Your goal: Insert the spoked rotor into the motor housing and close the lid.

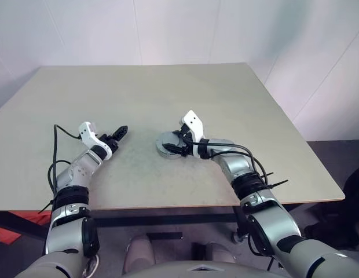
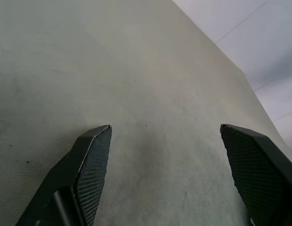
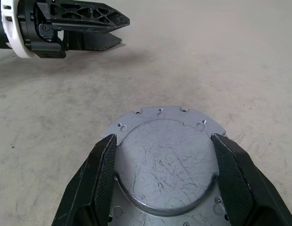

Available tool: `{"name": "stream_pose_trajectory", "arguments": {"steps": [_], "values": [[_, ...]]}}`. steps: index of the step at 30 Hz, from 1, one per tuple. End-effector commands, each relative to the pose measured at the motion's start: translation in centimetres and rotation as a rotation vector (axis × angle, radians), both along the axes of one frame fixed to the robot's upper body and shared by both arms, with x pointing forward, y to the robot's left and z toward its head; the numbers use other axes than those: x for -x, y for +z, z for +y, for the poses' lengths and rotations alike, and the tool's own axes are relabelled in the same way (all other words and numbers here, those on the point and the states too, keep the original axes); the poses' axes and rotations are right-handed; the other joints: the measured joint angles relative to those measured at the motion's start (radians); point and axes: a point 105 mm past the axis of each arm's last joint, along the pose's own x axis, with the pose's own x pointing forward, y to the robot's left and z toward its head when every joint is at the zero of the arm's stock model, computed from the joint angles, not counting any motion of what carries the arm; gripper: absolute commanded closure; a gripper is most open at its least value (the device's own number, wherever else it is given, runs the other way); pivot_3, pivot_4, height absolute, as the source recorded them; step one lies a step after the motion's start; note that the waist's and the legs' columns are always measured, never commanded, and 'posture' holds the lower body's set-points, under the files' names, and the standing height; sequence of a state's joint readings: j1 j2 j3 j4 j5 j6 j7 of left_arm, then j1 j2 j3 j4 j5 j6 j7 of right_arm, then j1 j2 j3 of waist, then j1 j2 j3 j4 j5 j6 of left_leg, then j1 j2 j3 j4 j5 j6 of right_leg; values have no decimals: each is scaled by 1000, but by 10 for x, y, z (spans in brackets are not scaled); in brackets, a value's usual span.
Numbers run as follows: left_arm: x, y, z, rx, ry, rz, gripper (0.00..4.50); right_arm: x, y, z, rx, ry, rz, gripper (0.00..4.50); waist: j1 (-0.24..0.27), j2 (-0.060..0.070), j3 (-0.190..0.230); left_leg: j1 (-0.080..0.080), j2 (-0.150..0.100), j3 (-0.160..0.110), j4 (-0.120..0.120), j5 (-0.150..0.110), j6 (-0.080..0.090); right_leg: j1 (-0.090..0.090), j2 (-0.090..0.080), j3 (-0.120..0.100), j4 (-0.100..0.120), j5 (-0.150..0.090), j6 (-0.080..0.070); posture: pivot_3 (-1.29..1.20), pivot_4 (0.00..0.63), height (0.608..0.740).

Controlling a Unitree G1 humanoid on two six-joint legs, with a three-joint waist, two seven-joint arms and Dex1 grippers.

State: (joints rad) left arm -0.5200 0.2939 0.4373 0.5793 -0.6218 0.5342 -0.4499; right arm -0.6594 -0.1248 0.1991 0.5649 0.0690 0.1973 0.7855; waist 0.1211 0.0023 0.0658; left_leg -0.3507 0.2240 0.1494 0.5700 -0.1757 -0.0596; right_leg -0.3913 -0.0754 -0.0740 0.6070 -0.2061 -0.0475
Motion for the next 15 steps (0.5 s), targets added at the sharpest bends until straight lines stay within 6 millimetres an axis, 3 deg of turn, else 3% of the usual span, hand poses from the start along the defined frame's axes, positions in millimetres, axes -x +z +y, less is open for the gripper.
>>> {"name": "stream_pose_trajectory", "arguments": {"steps": [1, 6, 15], "values": [[-2, 13, 1, -9, 3, -49, 573, 2, 1, -3, -20, 8, 15, 1438, 0, 0, 0, 0, 0, 0, 0, 0, 0, 0, 0, 0, 0, 0, 0, 0, 0, 740], [-2, 13, 2, -9, 4, -48, 573, 3, 8, -1, -71, 20, 37, 1438, 0, 0, 0, 0, 0, 0, 0, 0, 0, 0, 0, 0, 0, 0, 0, 0, 0, 740], [-4, 13, 3, -11, 5, -48, 573, 1, 1, -2, -23, 1, 27, 1438, 0, 0, 0, 0, 0, 0, 0, 0, 0, 0, 0, 0, 0, 0, 0, 0, 0, 740]]}}
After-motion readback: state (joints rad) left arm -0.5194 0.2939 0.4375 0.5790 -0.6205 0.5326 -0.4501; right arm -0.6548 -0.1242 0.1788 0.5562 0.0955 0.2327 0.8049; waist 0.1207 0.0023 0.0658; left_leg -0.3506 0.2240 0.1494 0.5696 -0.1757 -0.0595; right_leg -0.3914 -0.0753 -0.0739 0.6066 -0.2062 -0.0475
